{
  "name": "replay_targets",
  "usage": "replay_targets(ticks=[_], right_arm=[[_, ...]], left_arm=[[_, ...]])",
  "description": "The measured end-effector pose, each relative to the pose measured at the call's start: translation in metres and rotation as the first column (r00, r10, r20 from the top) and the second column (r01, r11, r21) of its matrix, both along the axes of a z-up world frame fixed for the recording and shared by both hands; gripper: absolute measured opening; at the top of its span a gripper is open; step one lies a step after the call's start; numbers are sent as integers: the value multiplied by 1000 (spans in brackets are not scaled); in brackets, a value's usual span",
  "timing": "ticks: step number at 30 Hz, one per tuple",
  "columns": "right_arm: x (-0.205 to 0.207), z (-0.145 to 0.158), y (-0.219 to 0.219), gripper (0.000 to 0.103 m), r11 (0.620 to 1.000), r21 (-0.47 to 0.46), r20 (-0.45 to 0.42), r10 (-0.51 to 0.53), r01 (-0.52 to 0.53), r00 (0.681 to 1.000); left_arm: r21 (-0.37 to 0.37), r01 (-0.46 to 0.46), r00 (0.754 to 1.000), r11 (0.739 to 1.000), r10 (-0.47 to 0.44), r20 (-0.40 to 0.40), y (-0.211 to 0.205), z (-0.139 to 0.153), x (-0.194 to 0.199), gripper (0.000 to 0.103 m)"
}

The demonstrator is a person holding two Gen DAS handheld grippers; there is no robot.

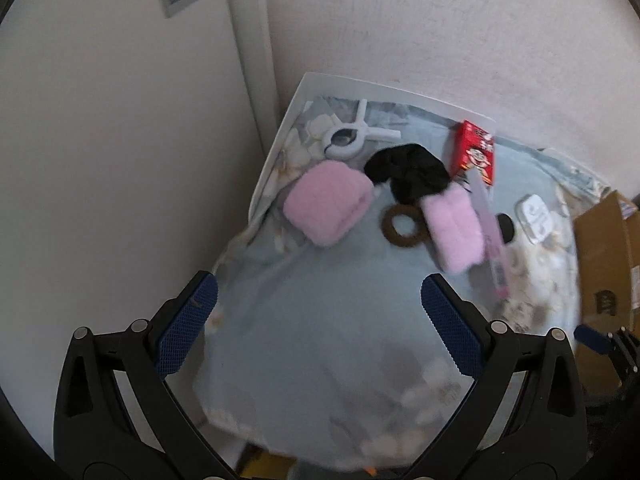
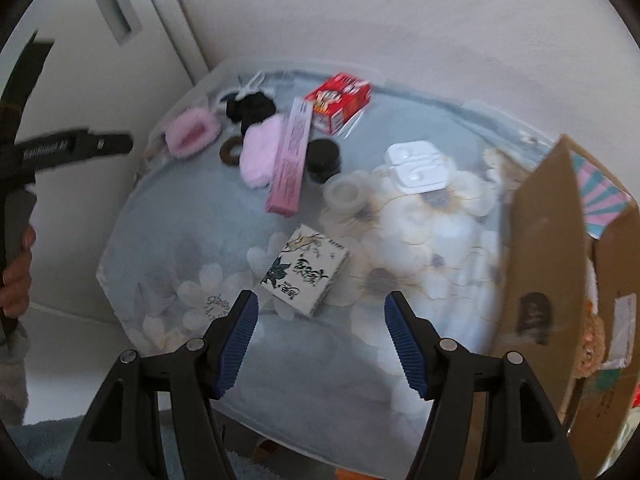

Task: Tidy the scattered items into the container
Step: 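Move both tools back over the tray, then grasp the pink fuzzy headband with the left tool while the right tool grasps the printed card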

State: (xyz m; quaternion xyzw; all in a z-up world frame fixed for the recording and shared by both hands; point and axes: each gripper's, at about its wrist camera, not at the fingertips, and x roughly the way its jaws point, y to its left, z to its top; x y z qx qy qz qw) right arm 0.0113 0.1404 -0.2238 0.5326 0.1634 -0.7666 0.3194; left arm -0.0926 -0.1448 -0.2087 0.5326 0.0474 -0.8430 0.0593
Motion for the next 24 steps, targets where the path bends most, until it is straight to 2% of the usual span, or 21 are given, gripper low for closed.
replay_targets(ticks=[4, 9, 13, 20, 22, 24], right_arm=[[-3, -21, -19, 62, 999, 50, 23, -3, 2, 1000], [-8, -41, -35, 62, 989, 135, -13, -56, 57, 998], [-12, -50, -36, 62, 988, 130, 22, -83, 79, 996], [-12, -53, -41, 62, 990, 99, 50, -110, 104, 993], [-10, -55, -45, 62, 989, 111, 44, -104, 98, 994], [-8, -58, -48, 62, 987, 129, 27, -100, 96, 995]], left_arm=[[-39, 44, 999, 998, -45, -2, -1, -20, -30, 102], [-104, 116, 993, 988, -115, 18, -3, -44, -64, 101], [-107, 157, 988, 982, -155, 27, -5, -56, -80, 99], [-148, 197, 980, 969, -198, 4, -1, -62, -80, 96], [-171, 202, 978, 964, -207, -8, 0, -62, -77, 92], [-203, 202, 977, 958, -210, -20, -1, -62, -74, 80]])
